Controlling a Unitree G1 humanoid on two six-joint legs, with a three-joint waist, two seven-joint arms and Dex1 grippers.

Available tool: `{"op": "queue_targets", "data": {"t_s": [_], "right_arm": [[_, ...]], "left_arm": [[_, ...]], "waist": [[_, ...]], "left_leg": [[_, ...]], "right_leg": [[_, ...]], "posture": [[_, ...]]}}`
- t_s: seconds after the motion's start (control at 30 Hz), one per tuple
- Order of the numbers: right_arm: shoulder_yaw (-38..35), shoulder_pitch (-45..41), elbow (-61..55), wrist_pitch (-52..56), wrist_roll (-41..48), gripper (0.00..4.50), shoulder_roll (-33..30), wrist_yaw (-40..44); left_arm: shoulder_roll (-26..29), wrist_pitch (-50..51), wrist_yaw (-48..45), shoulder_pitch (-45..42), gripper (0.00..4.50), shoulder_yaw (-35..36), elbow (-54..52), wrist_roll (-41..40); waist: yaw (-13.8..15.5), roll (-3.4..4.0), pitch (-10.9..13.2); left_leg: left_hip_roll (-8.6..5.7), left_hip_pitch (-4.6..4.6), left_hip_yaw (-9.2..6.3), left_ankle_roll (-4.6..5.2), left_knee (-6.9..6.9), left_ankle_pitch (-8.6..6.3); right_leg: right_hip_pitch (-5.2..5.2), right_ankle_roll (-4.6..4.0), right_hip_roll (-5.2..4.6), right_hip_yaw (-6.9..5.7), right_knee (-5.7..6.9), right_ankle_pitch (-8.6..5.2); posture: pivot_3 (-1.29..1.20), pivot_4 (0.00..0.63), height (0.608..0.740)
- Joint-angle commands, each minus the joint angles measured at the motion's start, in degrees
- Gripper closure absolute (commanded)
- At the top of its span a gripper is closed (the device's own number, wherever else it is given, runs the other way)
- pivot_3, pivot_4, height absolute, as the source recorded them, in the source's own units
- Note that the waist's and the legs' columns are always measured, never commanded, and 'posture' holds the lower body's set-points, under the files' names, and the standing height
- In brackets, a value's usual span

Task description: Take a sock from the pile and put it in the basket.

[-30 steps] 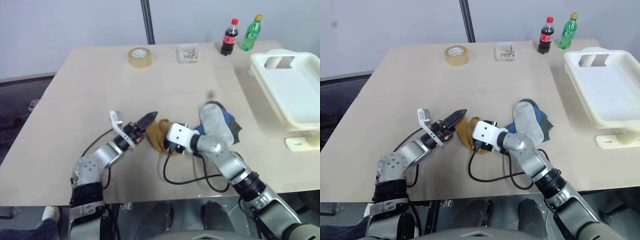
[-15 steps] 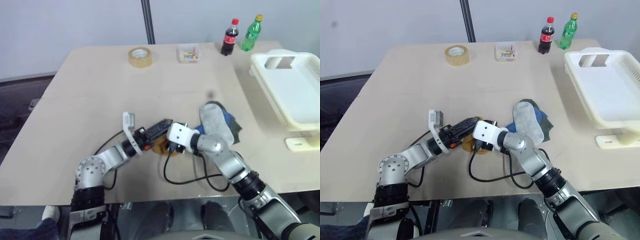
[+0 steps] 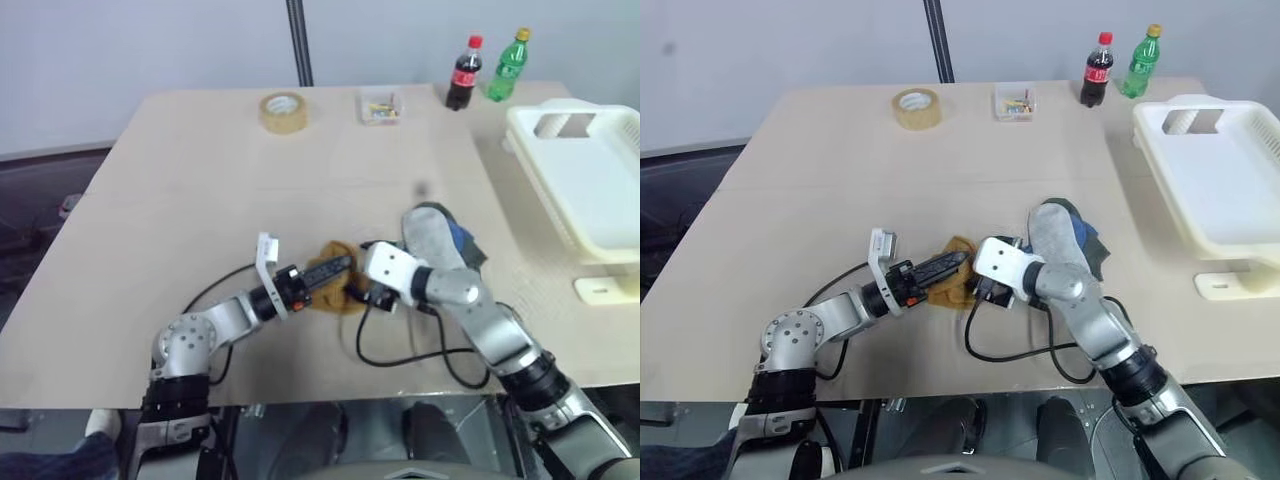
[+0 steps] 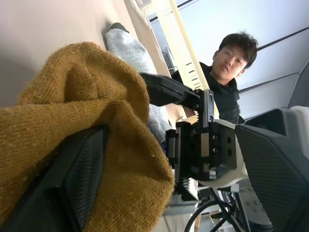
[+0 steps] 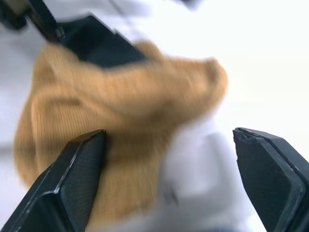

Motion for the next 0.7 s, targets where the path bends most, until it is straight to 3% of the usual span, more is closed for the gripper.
{"op": "queue_targets", "data": {"t_s": [0.03, 0.27, 0.5, 0.7], "right_arm": [[-7.3, 1.2, -4.2, 5.0, 5.4, 0.11, -0.6, 0.6], [-18.1, -0.1, -6.8, 19.2, 20.2, 0.11, 5.9, -1.0], [-14.3, -3.7, -4.9, 23.7, 23.9, 0.11, 12.2, -4.8], [-10.6, -4.5, -1.1, 23.1, 23.8, 0.11, 12.2, -5.2]], "left_arm": [[-0.2, -0.3, -0.9, 0.1, 0.00, 0.5, -0.1, -0.1], [-0.2, -0.3, -2.1, 0.8, 0.00, 0.7, -0.7, -0.4], [-0.3, -0.6, -2.8, 0.9, 0.00, 1.2, -1.1, -0.7], [-0.2, -0.5, -3.0, 1.3, 0.00, 1.3, -2.1, -0.8]], "waist": [[0.0, -0.03, 0.0], [-0.3, -0.07, 0.2], [-0.2, -0.07, 0.2], [-0.3, -0.07, 0.2]], "left_leg": [[0.00, 0.00, 0.00, 0.00, 0.00, 0.00], [0.03, -0.02, 0.02, 0.00, -0.07, 0.00], [0.02, -0.16, 0.04, 0.00, -0.14, 0.00], [0.03, -0.36, 0.05, 0.00, -0.11, 0.01]], "right_leg": [[0.00, 0.00, 0.00, 0.00, -0.01, 0.00], [-0.01, -0.01, 0.01, 0.03, 0.00, 0.00], [-0.25, -0.01, -0.02, 0.05, -0.02, 0.00], [-0.47, -0.01, 0.00, 0.05, 0.02, 0.01]], "posture": [[0.00, 0.150, 0.740], [0.00, 0.150, 0.740], [0.00, 0.150, 0.740], [0.00, 0.150, 0.740]]}}
